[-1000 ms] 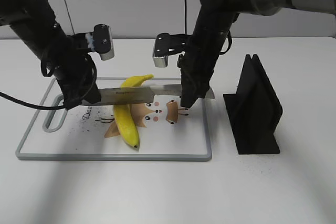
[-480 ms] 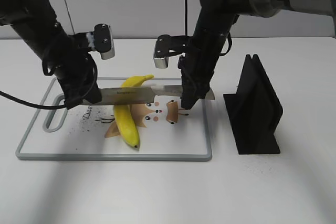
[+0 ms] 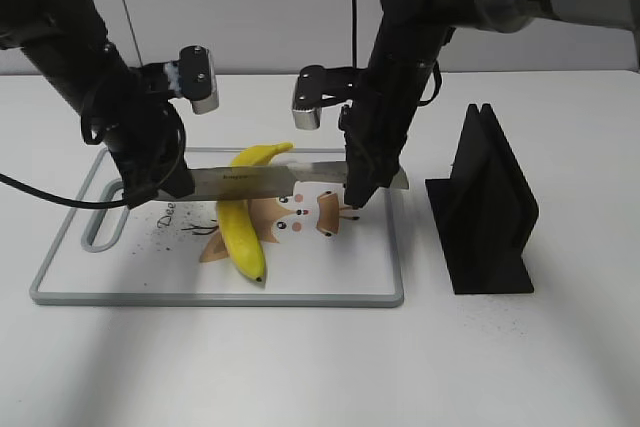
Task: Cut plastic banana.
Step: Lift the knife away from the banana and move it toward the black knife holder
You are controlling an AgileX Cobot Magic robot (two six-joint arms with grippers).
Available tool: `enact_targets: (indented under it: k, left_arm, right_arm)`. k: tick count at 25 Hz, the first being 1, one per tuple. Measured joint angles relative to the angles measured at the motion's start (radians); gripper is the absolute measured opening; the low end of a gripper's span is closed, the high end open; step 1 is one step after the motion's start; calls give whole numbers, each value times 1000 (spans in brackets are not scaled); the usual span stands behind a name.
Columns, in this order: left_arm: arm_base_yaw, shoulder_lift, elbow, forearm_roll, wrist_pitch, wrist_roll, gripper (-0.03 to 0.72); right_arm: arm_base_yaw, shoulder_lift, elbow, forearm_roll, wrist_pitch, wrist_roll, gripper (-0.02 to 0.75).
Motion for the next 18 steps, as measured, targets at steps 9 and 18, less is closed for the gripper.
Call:
enact_targets:
  k: [9, 18]
  left_arm:
    - [-1, -39, 13, 6, -17, -5, -14]
    - [-2, -191, 19, 25, -18, -8, -14]
  right_arm:
    - [0, 0, -70, -23, 54, 2, 203]
    - [1, -103, -85, -28, 58, 3, 204]
